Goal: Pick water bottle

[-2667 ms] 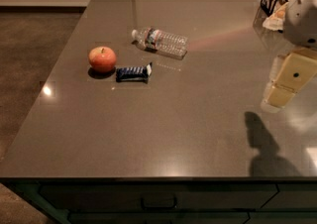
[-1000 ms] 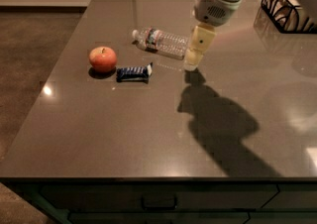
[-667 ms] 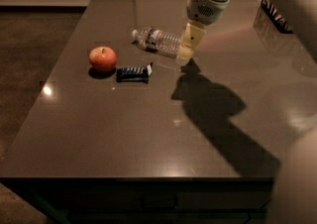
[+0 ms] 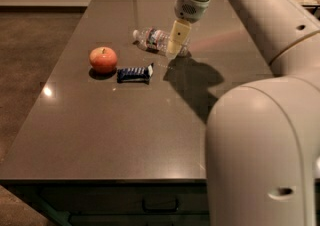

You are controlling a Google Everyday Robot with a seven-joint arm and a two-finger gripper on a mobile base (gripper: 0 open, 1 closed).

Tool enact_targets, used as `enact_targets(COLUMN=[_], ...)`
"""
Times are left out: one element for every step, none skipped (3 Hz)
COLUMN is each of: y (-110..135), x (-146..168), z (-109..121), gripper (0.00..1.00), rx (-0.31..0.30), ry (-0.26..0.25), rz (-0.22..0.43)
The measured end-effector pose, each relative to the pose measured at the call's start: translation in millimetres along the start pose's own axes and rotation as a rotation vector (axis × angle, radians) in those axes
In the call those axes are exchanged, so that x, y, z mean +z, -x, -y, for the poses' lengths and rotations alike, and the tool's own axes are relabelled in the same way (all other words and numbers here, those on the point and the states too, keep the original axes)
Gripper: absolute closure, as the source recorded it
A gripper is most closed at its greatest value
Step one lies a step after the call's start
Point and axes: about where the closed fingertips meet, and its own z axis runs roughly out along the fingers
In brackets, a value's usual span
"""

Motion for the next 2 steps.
enact_targets(y=[12, 17], x=[17, 31], z=[13, 21], gripper=[0.0, 0.0], rx=[0.003, -0.005], ry=[-0.002, -0.003], rz=[-0.01, -0.029])
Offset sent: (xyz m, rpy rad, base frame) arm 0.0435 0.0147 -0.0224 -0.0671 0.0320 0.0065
